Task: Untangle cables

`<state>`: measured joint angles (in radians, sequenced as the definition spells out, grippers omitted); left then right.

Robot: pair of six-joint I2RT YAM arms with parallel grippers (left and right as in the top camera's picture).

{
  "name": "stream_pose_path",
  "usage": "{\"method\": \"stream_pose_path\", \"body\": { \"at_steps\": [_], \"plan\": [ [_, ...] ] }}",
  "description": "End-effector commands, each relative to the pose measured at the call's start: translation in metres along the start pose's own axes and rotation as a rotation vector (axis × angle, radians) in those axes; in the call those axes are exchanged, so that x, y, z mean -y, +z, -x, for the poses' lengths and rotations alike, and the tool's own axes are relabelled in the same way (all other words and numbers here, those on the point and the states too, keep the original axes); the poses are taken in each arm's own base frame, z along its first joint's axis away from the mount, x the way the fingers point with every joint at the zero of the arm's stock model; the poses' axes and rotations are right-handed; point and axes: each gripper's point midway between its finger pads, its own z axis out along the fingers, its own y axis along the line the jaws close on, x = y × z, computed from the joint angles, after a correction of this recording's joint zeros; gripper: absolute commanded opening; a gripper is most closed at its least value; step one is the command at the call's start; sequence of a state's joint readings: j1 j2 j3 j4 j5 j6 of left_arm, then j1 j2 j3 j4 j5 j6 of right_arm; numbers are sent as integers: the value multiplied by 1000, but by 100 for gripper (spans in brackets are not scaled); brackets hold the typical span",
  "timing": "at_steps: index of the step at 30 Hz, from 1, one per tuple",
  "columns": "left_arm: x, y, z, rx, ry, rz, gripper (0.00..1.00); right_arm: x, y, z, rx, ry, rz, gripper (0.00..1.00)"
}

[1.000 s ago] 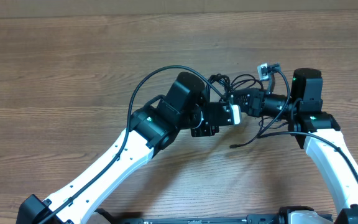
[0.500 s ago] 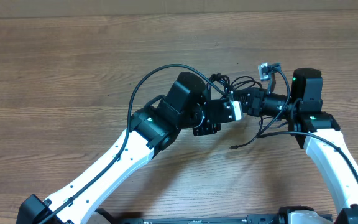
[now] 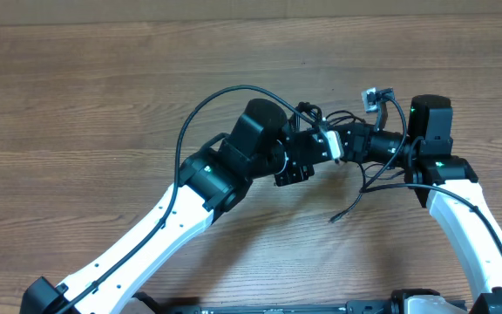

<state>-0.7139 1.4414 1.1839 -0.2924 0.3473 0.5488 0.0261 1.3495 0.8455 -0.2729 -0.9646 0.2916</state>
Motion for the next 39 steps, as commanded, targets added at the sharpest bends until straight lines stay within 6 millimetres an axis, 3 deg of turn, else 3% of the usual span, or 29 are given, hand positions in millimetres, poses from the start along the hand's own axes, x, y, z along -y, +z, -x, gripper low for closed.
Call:
{"method": "stream_pose_path", "body": {
  "at_steps": [1,10,25,39],
  "plan": [
    [-22,-26,33,85,9,108,4,-10,1,-1,-13,-47,30,4],
    [-26,-33,45,127,-8,131,4,-10,1,-1,-13,-47,30,4],
    [-45,-53,86,301,-106,202,4,-10,1,0,-12,-47,27,4],
    [-83,-73,92,354,-280,404,4,-10,1,0,-12,-47,26,4]
  ]
}}
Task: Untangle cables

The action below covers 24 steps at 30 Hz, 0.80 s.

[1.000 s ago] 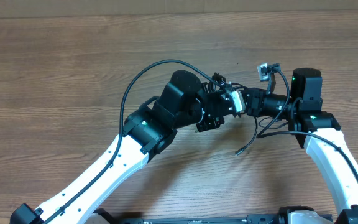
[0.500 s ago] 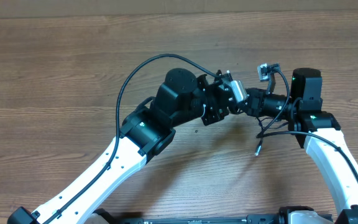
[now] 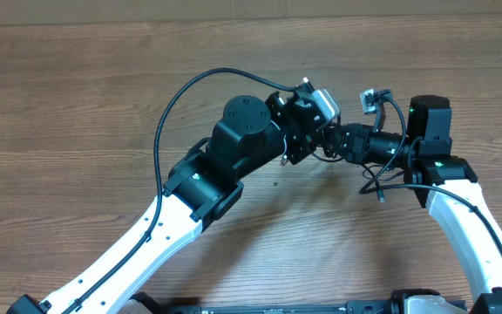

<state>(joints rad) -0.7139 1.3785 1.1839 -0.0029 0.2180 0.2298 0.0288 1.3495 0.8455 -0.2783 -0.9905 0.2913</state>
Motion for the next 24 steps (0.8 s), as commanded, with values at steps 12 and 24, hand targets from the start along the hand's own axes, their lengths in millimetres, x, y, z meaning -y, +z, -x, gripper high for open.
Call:
{"method": "stream_pose_path", "body": {
  "at_steps": [12,24],
  "plan": [
    [-46,-26,45,137,-168,239,4,-4,1,3,5,-51,-5,4],
    [-45,-25,8,-15,-183,260,4,2,-1,17,58,-97,-51,4]
  ]
}}
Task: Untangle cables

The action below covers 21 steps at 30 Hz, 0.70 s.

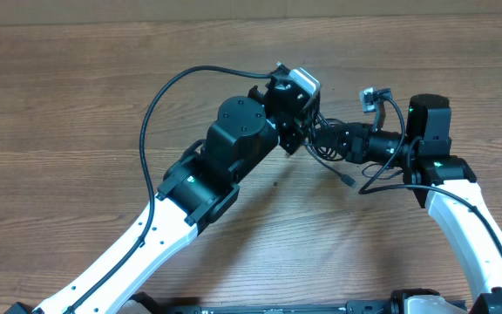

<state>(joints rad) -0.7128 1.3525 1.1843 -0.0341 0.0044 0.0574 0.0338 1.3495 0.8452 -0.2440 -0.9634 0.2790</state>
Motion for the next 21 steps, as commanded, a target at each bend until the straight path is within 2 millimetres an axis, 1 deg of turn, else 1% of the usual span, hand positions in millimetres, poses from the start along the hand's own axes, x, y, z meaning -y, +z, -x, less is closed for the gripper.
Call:
{"method": "stream_pose_path", "body": {
  "at_steps": [1,6,9,13,18,21],
  "plan": [
    [-10,-11,7,-12,-14,41,4,6,-3,16,55,-64,-61,4],
    [-7,-13,-20,-119,-13,30,4,29,-17,39,156,-88,-176,4],
    [-2,-14,-29,-156,-14,3,4,41,-29,53,214,-97,-228,4],
    [8,-15,-35,-182,-19,-51,4,58,-49,68,287,-95,-306,4],
    [13,-17,-42,-210,-23,-80,4,71,-67,78,337,-89,-350,4],
    [13,-19,-50,-242,-25,-81,4,80,-78,82,353,-119,-392,4]
  ]
}}
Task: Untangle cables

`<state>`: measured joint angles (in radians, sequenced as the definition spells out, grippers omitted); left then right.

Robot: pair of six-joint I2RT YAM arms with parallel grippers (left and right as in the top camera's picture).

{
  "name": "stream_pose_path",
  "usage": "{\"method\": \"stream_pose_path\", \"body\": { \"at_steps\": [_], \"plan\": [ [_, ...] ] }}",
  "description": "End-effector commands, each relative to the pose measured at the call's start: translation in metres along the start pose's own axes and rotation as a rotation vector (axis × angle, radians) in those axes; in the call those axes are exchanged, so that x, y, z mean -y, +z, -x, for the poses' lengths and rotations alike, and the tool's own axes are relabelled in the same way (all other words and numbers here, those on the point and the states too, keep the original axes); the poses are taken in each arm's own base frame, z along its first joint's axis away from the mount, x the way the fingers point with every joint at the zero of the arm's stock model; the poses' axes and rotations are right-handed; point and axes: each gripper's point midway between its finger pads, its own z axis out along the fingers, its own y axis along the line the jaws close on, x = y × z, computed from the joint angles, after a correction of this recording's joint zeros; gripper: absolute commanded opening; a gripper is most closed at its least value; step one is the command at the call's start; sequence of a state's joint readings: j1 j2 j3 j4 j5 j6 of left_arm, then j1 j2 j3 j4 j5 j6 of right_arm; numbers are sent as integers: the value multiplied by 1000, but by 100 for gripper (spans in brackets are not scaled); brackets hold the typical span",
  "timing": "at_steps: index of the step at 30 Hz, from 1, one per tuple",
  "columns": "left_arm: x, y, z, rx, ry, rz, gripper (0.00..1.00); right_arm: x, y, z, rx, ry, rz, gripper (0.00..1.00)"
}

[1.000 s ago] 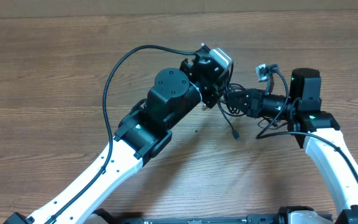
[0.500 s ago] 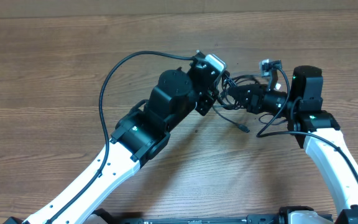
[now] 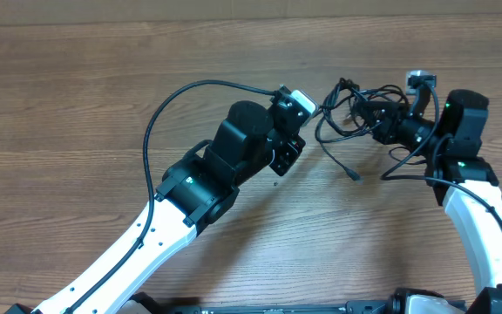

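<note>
A tangled bundle of black cables [image 3: 349,106] lies bunched at the upper middle right of the overhead view. My right gripper [image 3: 376,124] is shut on the bundle's right side. One loose cable end [image 3: 354,176] trails down onto the table. My left gripper [image 3: 287,157] sits just left of the bundle, pointing down and toward the near edge, with no cable seen between its fingers. The overhead angle hides whether its fingers are apart. A strand of the bundle reaches toward the left wrist's white camera [image 3: 300,100].
The wooden table [image 3: 77,105] fills the view. The left arm's own black cable [image 3: 190,92] arcs over the table from its forearm to its wrist. The right arm's white link [image 3: 486,227] runs along the right edge.
My right gripper has moved right and away with the bundle, which now spreads out wider. My left gripper has dropped slightly toward the near side and stands apart from the bundle.
Both grippers first met at the bundle in the middle right. The left gripper then stood higher and further left with cables stretched between the two. Now the right gripper holds the bundle further right and the left is off it.
</note>
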<state>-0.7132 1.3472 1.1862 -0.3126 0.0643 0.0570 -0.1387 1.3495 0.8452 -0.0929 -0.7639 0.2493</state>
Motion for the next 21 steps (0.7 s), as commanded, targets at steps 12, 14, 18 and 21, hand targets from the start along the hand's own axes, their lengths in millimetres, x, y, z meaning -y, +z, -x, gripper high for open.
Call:
{"method": "stream_pose_path", "body": {
  "at_steps": [12,14,18,21],
  "plan": [
    [31,-16,-26,-128,-37,-185,4,49,-32,39,149,-45,-192,4],
    [35,-18,-34,-161,-44,-202,4,49,-33,42,158,-52,-192,4],
    [34,-17,-30,-146,-45,-202,4,49,-33,42,158,-52,-192,4],
    [33,-16,-16,-86,-27,-199,4,49,-33,42,158,-52,-191,4]
  ]
}}
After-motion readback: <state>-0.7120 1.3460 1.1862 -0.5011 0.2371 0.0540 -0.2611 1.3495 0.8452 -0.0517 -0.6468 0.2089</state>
